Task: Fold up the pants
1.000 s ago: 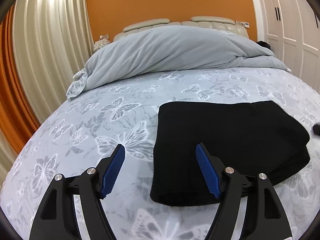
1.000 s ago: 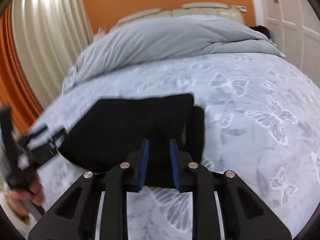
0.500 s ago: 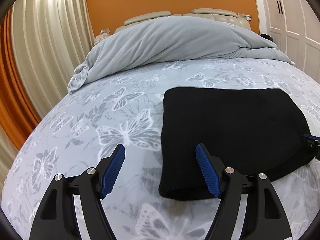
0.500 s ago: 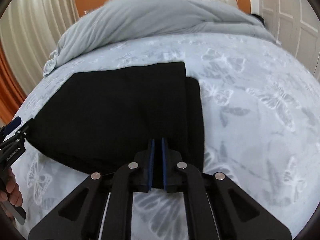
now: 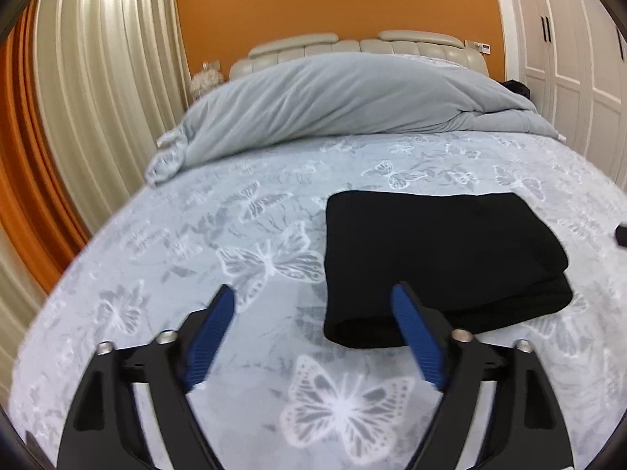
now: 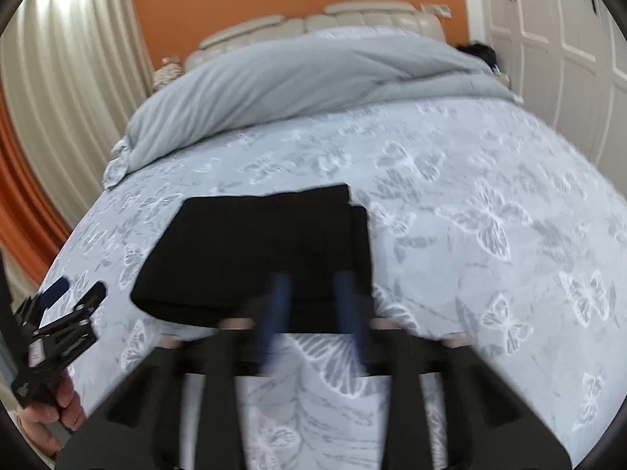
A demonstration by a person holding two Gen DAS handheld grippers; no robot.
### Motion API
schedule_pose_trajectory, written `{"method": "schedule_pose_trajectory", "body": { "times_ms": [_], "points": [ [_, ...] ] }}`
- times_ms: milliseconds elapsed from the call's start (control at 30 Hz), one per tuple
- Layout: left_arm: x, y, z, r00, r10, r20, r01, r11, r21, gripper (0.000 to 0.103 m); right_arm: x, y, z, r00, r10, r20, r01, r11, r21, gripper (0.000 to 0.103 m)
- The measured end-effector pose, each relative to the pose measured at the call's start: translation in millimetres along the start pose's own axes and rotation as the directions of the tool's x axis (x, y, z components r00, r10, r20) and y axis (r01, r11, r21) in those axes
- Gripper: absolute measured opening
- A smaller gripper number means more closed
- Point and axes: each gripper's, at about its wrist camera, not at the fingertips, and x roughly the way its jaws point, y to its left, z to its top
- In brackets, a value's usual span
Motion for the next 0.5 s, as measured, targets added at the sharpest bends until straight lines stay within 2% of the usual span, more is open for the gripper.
{"method": "schedule_pose_trajectory", "body": {
  "times_ms": [33,167,233,267,300,333,367,433,467,500],
  "points": [
    [7,3,2,0.999,-0.031,-0.027,0.03,0.999,-0.026,0.087,10,-8,1,1.0,-0.014,0.002,0.014,1.0,0.025,0.06],
    [56,11,5,0.981,-0.136,-0.138,0.116,0.983,-0.141,0.087,58,-22,1,0.998,0.013,-0.065,-0.01,0.999,0.046,0.06],
    [86,10,1,0.97,-0.148,-0.196,0.113,0.977,-0.18,0.086,96,-26,-1,0.994,-0.003,-0.11,0.009,0.998,0.059,0.057],
    [94,9,-1,0.967,-0.145,-0.208,0.106,0.976,-0.189,0.086,108,-24,-2,0.992,0.002,-0.127,0.005,0.998,0.055,0.03],
    [106,9,-3,0.965,-0.152,-0.213,0.107,0.972,-0.208,0.086,120,-21,-2,0.988,0.027,-0.151,-0.022,0.999,0.037,0.022],
    [111,8,-4,0.964,-0.164,-0.208,0.117,0.969,-0.218,0.086,117,-10,2,0.993,0.001,-0.121,-0.005,1.0,-0.026,0.013],
    [112,8,-3,0.965,-0.172,-0.198,0.126,0.966,-0.224,0.086,104,-1,7,0.998,0.012,-0.065,-0.017,0.997,-0.077,0.011],
    [107,9,3,0.972,-0.184,-0.144,0.151,0.966,-0.21,0.086,67,2,18,0.994,0.103,0.041,-0.099,0.99,-0.096,0.009],
    [106,9,5,0.976,-0.179,-0.127,0.152,0.969,-0.195,0.086,62,-3,18,0.993,0.106,0.061,-0.1,0.991,-0.094,0.01],
    [106,7,6,0.98,-0.161,-0.12,0.139,0.975,-0.171,0.086,69,-11,14,0.997,0.063,0.05,-0.058,0.994,-0.093,0.01]
  ]
}}
